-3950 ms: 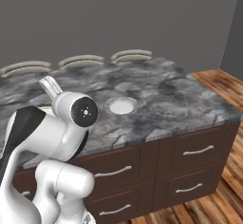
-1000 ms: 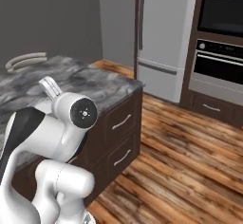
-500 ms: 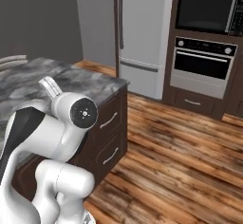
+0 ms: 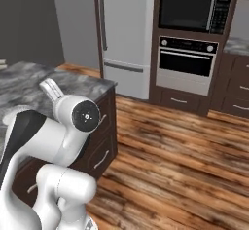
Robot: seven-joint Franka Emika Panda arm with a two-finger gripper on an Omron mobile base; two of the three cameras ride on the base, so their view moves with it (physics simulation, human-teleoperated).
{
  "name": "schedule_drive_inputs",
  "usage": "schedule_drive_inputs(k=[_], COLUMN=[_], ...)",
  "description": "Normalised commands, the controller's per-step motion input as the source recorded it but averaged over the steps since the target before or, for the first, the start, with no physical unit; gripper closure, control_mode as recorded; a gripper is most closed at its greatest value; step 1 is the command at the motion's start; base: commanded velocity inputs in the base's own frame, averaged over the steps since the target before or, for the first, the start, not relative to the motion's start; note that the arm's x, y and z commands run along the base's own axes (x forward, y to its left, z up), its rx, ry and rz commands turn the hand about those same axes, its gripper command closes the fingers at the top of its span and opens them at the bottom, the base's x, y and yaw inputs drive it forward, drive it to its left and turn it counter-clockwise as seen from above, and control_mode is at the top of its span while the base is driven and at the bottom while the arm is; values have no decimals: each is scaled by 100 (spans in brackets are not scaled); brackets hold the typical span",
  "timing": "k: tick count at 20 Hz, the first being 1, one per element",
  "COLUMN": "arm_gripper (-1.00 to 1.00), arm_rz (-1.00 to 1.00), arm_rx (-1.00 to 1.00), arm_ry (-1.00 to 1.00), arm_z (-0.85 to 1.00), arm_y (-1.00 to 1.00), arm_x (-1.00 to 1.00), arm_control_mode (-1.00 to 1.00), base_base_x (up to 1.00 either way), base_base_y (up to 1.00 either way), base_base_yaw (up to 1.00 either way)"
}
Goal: Move the bowls from the cabinet to the plates on the dining table.
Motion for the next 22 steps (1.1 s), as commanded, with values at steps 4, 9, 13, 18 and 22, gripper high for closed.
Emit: schedule_drive_inputs(k=[4,9,13,18,22], arm_gripper=[-100,-100,-100,-100,-100], arm_rz=[0,0,0,0,0], arm_rx=[0,0,0,0,0], arm_ry=[0,0,0,0,0], arm_z=[0,0,0,0,0], arm_y=[0,0,0,0,0], arm_x=[0,0,0,0,0], arm_control_mode=[100,100,100,100,100], base_base_x=[0,0,0,0,0], base_base_y=[0,0,0,0,0], base_base_yaw=[-25,-24,-24,-22,-22])
